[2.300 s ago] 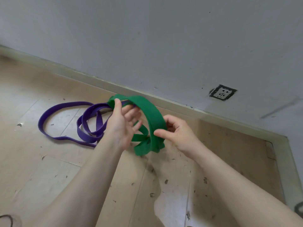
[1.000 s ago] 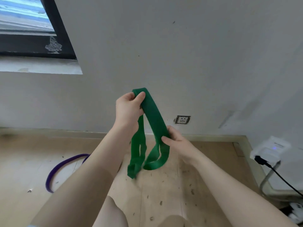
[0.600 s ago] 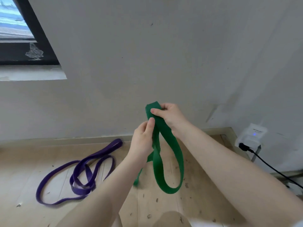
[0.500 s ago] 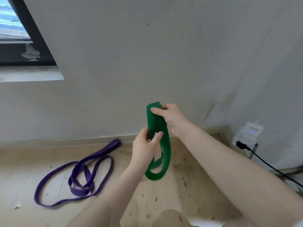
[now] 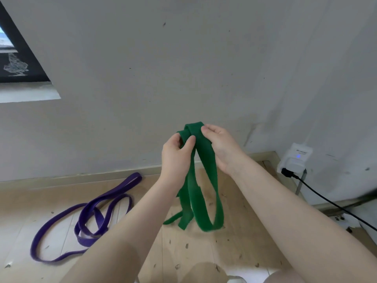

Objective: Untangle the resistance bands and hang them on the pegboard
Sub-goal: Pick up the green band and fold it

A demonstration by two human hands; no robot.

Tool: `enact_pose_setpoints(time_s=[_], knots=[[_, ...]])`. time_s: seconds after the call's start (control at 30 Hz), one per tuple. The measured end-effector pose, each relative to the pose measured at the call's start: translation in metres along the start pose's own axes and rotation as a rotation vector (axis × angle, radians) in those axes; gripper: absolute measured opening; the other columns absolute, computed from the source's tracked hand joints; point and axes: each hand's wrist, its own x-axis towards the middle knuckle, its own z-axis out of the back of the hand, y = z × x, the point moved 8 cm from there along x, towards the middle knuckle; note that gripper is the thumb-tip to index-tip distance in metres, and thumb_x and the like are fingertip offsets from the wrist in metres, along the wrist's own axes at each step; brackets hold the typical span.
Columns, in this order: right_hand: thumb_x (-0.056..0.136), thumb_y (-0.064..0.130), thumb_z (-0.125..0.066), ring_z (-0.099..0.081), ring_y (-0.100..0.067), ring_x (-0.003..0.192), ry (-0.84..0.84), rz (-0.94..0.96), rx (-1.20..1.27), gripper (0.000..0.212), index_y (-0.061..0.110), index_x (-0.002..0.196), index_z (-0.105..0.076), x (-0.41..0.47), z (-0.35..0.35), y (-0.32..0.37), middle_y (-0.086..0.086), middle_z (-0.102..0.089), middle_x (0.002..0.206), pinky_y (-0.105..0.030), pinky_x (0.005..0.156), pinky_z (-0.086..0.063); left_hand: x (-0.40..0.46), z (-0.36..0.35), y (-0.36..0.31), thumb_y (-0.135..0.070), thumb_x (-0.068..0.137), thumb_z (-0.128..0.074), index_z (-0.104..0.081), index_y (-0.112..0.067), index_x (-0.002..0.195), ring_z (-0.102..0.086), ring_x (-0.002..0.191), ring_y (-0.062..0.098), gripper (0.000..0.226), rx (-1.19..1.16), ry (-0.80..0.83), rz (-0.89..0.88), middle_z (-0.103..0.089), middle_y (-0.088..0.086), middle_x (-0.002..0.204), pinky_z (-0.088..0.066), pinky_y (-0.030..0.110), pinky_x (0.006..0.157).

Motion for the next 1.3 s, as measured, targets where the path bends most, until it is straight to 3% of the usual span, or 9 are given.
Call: enact_pose_setpoints(time_s=[0.13, 0.23, 0.33, 0.53, 0.7, 0.87, 1.03, 1.17, 1.3], knots=[[0.096, 0.01, -0.048, -0.06, -0.014, 0.069, -0.041, -0.046, -0.066, 0.016, 0.008, 0.096, -0.065, -0.004, 0.015, -0.002, -0.003, -0.066, 0.077, -0.021, 0.06, -0.05, 0.002, -0.005, 0.01, -0.02, 0.098, -0.043, -0.066, -0.011, 0.094, -0.06, 0.069, 0.009, 0.025, 0.041, 0.125, 0.078, -0.068, -0.001, 0.079, -0.047, 0.019, 0.062], [0.094, 0.006, -0.05, -0.061, -0.013, 0.072, 0.035, -0.077, -0.033, 0.016, 0.008, 0.1, -0.064, -0.006, 0.012, -0.009, 0.0, -0.068, 0.078, -0.023, 0.072, -0.05, -0.001, -0.008, 0.027, -0.026, 0.101, -0.036, -0.066, -0.022, 0.089, -0.064, 0.09, 0.014, 0.032, -0.005, 0.187, 0.208, -0.07, -0.002, 0.089, -0.05, 0.028, 0.083], [0.089, 0.004, -0.059, -0.061, -0.013, 0.075, 0.069, -0.044, -0.191, 0.014, 0.011, 0.099, -0.066, -0.006, 0.002, -0.011, -0.002, -0.068, 0.087, -0.021, 0.071, -0.05, -0.007, -0.008, 0.034, -0.039, 0.101, -0.03, -0.061, -0.027, 0.081, -0.066, 0.079, 0.01, 0.039, -0.172, 0.153, 0.327, -0.071, -0.008, 0.071, -0.05, 0.023, 0.067], [0.082, 0.03, -0.069, -0.053, -0.006, 0.07, -0.196, 0.201, -0.701, 0.019, 0.018, 0.081, -0.055, -0.01, 0.008, 0.007, 0.008, -0.057, 0.076, -0.015, 0.06, -0.04, -0.009, -0.007, 0.035, -0.03, 0.096, -0.05, -0.064, -0.008, 0.103, -0.067, 0.094, 0.028, 0.027, -0.274, 0.111, 0.387, -0.069, 0.014, 0.101, -0.055, 0.043, 0.083], [0.092, 0.039, -0.051, -0.052, -0.008, 0.08, -0.228, 0.23, -0.526, 0.025, 0.015, 0.095, -0.056, -0.039, 0.024, -0.017, 0.003, -0.059, 0.091, -0.017, 0.068, -0.04, 0.02, 0.002, 0.035, -0.025, 0.093, -0.057, -0.059, -0.003, 0.103, -0.065, 0.084, 0.025, 0.024, -0.593, -0.109, 0.532, -0.067, 0.011, 0.093, -0.053, 0.038, 0.083], [0.078, 0.042, -0.068, -0.048, -0.009, 0.105, -0.225, 0.134, -0.861, 0.057, 0.017, 0.123, -0.043, -0.042, 0.014, -0.058, 0.007, -0.046, 0.116, -0.026, 0.087, -0.045, 0.033, 0.005, 0.021, -0.007, 0.093, -0.048, -0.056, -0.001, 0.091, -0.059, 0.073, 0.022, 0.011, -0.86, -0.214, 0.524, -0.061, 0.011, 0.088, -0.051, 0.032, 0.074], [0.086, 0.028, -0.065, -0.052, -0.013, 0.082, -0.438, -0.106, -0.694, 0.042, 0.009, 0.117, -0.044, -0.033, 0.051, -0.071, -0.005, -0.042, 0.124, -0.029, 0.077, -0.048, 0.036, 0.023, 0.015, 0.003, 0.093, -0.043, -0.056, -0.004, 0.085, -0.061, 0.076, 0.021, 0.017, -0.98, -0.267, 0.46, -0.062, 0.01, 0.086, -0.051, 0.03, 0.069], [0.084, 0.017, -0.068, -0.067, -0.019, 0.072, -0.407, -0.181, -0.275, 0.021, 0.006, 0.098, -0.057, -0.032, 0.056, -0.075, -0.009, -0.064, 0.102, -0.034, 0.071, -0.059, 0.046, 0.046, 0.033, 0.001, 0.094, -0.046, -0.054, -0.007, 0.08, -0.059, 0.076, 0.017, 0.019, -0.887, -0.347, 0.465, -0.06, 0.005, 0.088, -0.05, 0.027, 0.07], [0.084, 0.002, -0.065, -0.068, -0.019, 0.081, -0.322, -0.124, -0.09, 0.013, 0.008, 0.096, -0.063, -0.021, 0.052, -0.059, -0.007, -0.069, 0.096, -0.029, 0.074, -0.057, 0.051, 0.055, 0.067, 0.002, 0.092, -0.051, -0.056, -0.004, 0.105, -0.061, 0.086, 0.022, 0.015, -0.814, -0.418, 0.582, -0.06, 0.008, 0.104, -0.051, 0.031, 0.085]])
